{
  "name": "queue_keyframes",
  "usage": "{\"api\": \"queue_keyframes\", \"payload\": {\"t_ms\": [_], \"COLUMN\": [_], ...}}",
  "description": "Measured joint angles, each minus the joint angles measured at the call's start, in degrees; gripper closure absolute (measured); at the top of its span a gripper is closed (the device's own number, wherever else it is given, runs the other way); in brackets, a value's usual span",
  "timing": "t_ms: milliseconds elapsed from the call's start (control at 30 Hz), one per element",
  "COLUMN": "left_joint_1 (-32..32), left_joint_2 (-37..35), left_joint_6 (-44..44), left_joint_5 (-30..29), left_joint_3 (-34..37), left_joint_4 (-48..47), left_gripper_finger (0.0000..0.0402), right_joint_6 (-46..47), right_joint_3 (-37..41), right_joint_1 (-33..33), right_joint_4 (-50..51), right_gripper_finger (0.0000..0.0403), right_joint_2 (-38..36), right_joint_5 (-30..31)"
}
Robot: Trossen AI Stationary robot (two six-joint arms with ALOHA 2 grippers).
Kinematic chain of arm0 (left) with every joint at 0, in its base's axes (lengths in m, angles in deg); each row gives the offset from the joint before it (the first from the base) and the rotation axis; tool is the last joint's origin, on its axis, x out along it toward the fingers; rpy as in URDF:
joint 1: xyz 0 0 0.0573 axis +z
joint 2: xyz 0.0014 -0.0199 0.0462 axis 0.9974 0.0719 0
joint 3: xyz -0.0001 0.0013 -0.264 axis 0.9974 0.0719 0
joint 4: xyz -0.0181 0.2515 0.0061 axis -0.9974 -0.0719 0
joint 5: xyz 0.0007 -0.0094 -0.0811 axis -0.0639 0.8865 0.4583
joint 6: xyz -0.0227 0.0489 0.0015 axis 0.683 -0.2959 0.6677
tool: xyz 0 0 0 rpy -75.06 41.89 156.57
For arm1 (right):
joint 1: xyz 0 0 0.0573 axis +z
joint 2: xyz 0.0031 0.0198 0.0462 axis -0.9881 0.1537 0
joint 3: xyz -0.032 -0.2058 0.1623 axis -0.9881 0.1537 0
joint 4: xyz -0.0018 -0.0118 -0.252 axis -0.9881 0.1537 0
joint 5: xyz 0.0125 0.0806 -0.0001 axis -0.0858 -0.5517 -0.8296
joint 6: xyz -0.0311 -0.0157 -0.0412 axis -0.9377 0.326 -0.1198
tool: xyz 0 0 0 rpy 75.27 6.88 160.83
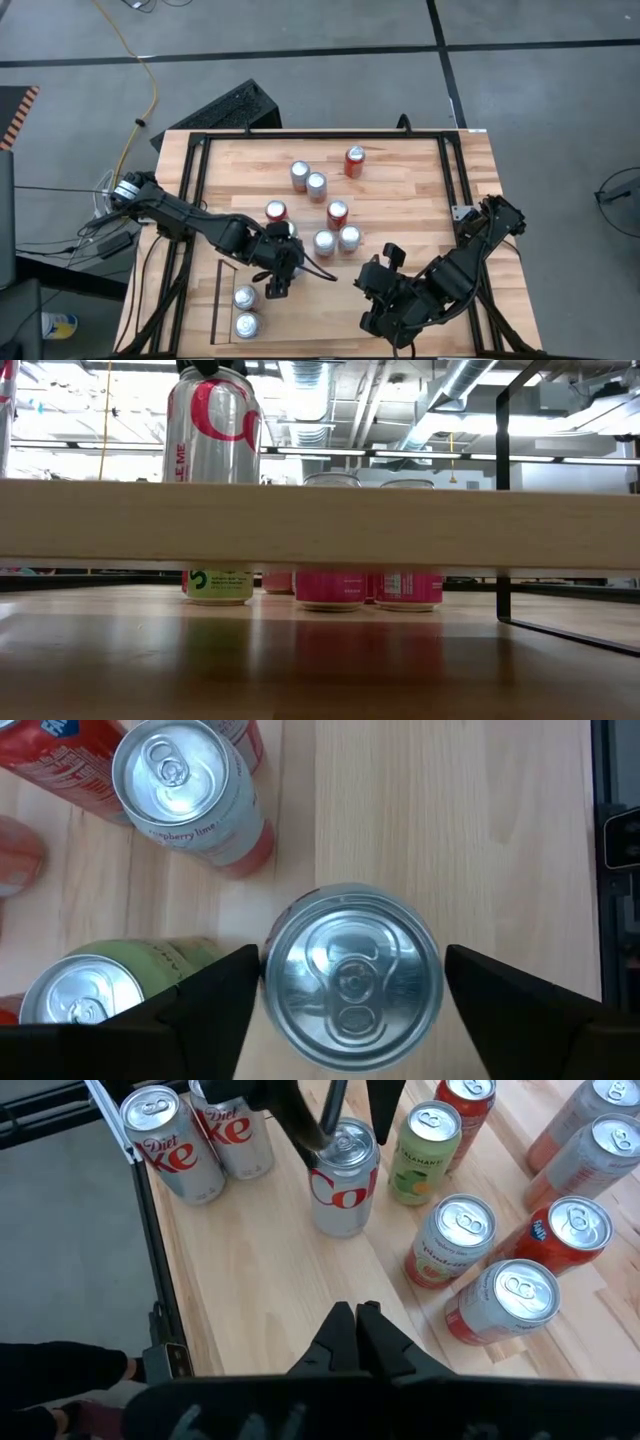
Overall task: Place canned beverage on shelf
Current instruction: Put the silver soda can on the shelf aligned with the other silver soda can
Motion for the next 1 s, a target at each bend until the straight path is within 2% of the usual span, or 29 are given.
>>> {"api": "queue_keyframes", "payload": {"t_ms": [267,467,733,867,1000], "left_joint_1": [0.20,0.19,0.19,0.17,0.15], "left_joint_2": [-0.07,-0.07,-0.17,-0.84,-3.06], "left_joint_6": [-1.21,-2.16,-7.27,-8.12,-8.65], "left_joint_5": [1.90,3.18,9.18,8.84,5.84], "left_joint_3": [-0.02,-0.07,-0.11,-0.09,0.04], "left_joint_4": [-0.10,-0.39,-3.50,-4.93,-7.34], "left_gripper_finger": [0.0164,0.0167,0.0168,0.0168,0.0168], "right_joint_6": [0.02,0.02,0.42,0.44,0.46], "right_joint_3": [0.00,0.00,0.00,0.00,0.00], "right_joint_1": [0.00,0.00,0.00,0.00,0.00], "right_joint_4": [-0.26,-0.46,-0.79,-0.96,-0.94], "right_gripper_finger": [0.0403,0.0403,0.0403,0.0403,0.0403], "right_joint_2": [0.02,0.02,0.02,0.02,0.02], "right_joint_5": [0.00,-0.01,-0.02,-0.04,-0.04]}}
